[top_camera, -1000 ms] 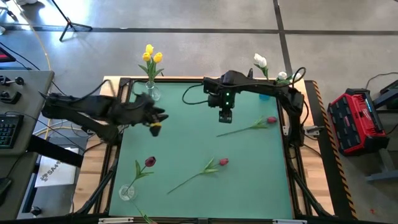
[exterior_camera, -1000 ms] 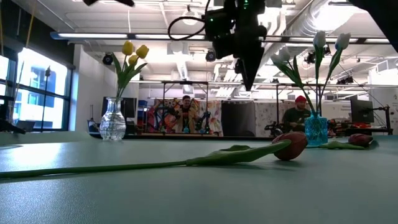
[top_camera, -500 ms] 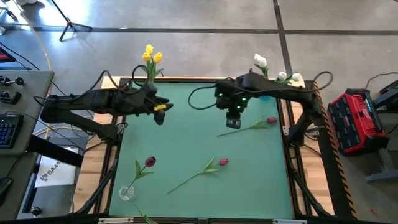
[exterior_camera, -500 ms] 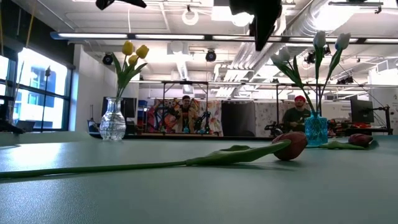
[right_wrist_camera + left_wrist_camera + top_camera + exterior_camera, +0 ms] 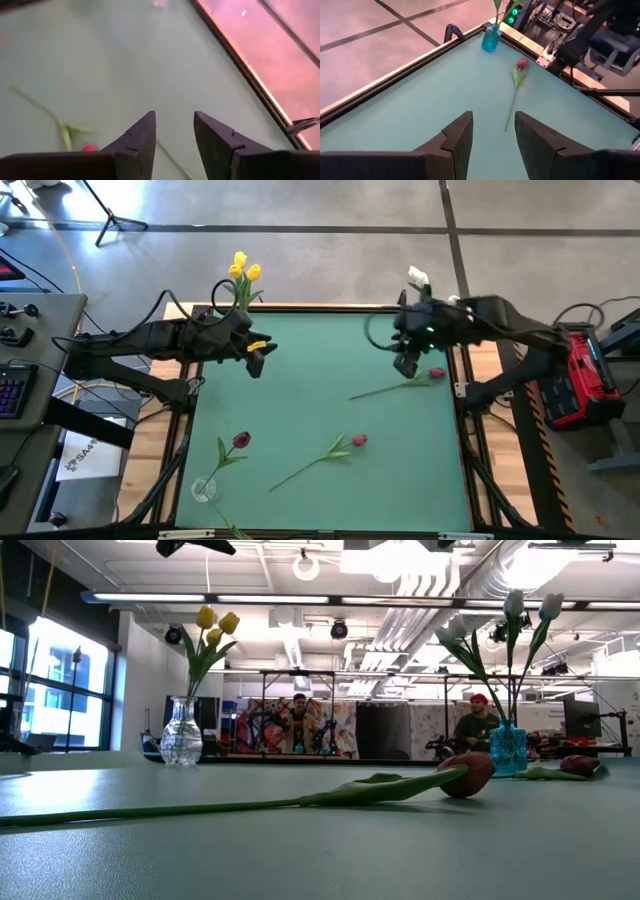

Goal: Sort flowers into vase by color
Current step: Put the top red flower into the bottom transparent vase

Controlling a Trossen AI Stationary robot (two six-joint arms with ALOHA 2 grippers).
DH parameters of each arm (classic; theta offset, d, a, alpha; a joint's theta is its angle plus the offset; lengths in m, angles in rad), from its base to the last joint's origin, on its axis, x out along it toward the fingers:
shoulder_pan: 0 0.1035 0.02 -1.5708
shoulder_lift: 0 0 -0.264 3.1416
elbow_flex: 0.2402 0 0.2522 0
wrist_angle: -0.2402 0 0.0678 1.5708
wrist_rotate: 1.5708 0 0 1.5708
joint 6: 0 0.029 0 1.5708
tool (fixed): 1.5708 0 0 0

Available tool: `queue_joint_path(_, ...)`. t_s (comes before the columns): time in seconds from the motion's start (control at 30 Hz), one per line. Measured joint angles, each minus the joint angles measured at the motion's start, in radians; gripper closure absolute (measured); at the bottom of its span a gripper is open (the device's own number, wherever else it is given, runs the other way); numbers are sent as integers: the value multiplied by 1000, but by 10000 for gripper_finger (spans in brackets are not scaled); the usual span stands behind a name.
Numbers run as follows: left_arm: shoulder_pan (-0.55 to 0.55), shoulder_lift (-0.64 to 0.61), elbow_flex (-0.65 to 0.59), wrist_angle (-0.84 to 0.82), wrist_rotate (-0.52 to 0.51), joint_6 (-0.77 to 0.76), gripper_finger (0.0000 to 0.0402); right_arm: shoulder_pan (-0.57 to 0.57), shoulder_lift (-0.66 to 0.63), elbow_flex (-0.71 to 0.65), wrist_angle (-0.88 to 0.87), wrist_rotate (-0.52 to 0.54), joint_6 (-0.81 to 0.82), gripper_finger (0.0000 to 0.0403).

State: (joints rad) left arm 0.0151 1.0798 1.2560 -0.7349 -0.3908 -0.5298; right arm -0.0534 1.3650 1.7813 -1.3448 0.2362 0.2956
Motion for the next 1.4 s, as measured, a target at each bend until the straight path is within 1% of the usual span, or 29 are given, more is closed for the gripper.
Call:
queue_joint_path(0.03,1,0,0,0,0,7,266,14,-37,-60,50,25,16,281)
queue_joint_path(0.07,4,0,0,0,2,10,266,22,-77,-131,92,28,39,281)
queue_joint_path(0.23,13,0,0,0,57,18,266,26,-257,-567,266,-6,163,281)
queue_joint_path(0.3,13,0,0,0,72,33,266,25,-302,-709,353,-39,175,281)
queue_joint_path(0.43,13,5,0,-1,102,55,266,25,-312,-925,461,-82,138,281)
queue_joint_path(0.57,13,20,0,-2,125,68,266,-2,-280,-1069,610,-75,84,281)
queue_joint_path(0.67,13,23,0,-13,156,36,266,-36,-246,-1137,685,-84,43,281)
queue_joint_path(0.73,10,21,1,-18,174,1,266,-59,-217,-1163,701,-84,4,281)
queue_joint_path(0.87,-1,21,1,-58,176,-57,266,-90,-158,-1196,734,-61,-114,281)
queue_joint_path(1.1,-29,21,1,-107,176,-97,266,-135,-56,-1201,775,-88,-298,281)
queue_joint_path(1.4,-43,21,1,-108,164,-98,266,-203,48,-1196,812,-116,-434,281)
